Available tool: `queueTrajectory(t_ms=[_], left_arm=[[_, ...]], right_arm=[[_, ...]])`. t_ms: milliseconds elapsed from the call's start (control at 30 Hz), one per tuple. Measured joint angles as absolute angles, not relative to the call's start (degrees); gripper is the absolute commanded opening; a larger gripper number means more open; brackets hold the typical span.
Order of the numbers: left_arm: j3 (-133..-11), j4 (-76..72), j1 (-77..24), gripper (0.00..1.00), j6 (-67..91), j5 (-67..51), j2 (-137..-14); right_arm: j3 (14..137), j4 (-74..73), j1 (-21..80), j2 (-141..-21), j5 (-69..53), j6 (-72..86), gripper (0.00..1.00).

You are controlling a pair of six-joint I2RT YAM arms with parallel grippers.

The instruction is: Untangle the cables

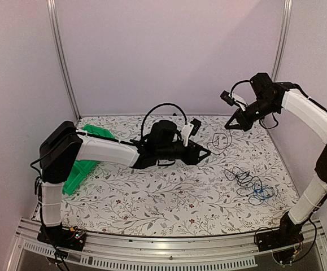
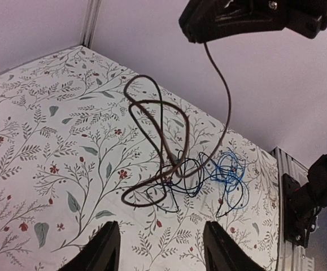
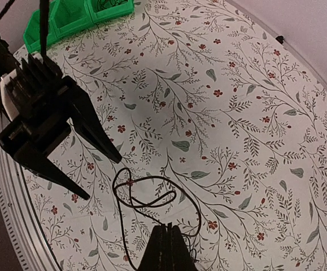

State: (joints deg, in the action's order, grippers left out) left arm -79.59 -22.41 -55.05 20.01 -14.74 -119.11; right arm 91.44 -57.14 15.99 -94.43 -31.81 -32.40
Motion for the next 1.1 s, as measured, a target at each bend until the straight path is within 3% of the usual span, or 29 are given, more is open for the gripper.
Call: queueTrajectory(t_ms=[167, 367, 567, 633, 700, 767, 1000, 1100], left_arm=[[-88.6, -24.1, -57.89, 0.5, 18.09, -16.01, -124.75], [-93.56, -24.62, -59.02, 0.41, 18.85, -14.41, -128.01], [-90.96, -24.8, -58.81, 0.25, 19.53, -13.1, -128.07], [-89.69, -24.77, -58.81, 0.28, 19.64, -13.58, -128.07], [-89.14, -24.84, -58.81, 0.38, 19.94, -14.26, -128.07], [-89.01, -25.34, -58.81, 0.39, 20.21, -14.98, -128.07], [-87.88, -27.62, -58.81, 0.04, 20.47, -16.36, -128.07], [-87.83, -27.59, -58.7, 0.0, 20.38, -16.21, -128.07]], right_arm=[[96.16, -62.15, 16.1, -93.86, -33.8, -32.34, 0.0], [98.56, -66.19, 16.86, -93.86, -34.87, -32.34, 0.0], [99.04, -67.66, 17.32, -93.84, -35.16, -32.32, 0.0], [99.04, -67.94, 17.32, -93.82, -35.14, -32.32, 0.0], [99.04, -68.03, 17.3, -93.82, -35.09, -32.32, 0.0], [99.04, -68.05, 17.32, -93.82, -35.07, -32.21, 0.0], [99.04, -68.1, 17.32, -93.82, -34.72, -32.14, 0.0], [99.09, -68.1, 17.32, -93.82, -34.5, -32.14, 0.0]])
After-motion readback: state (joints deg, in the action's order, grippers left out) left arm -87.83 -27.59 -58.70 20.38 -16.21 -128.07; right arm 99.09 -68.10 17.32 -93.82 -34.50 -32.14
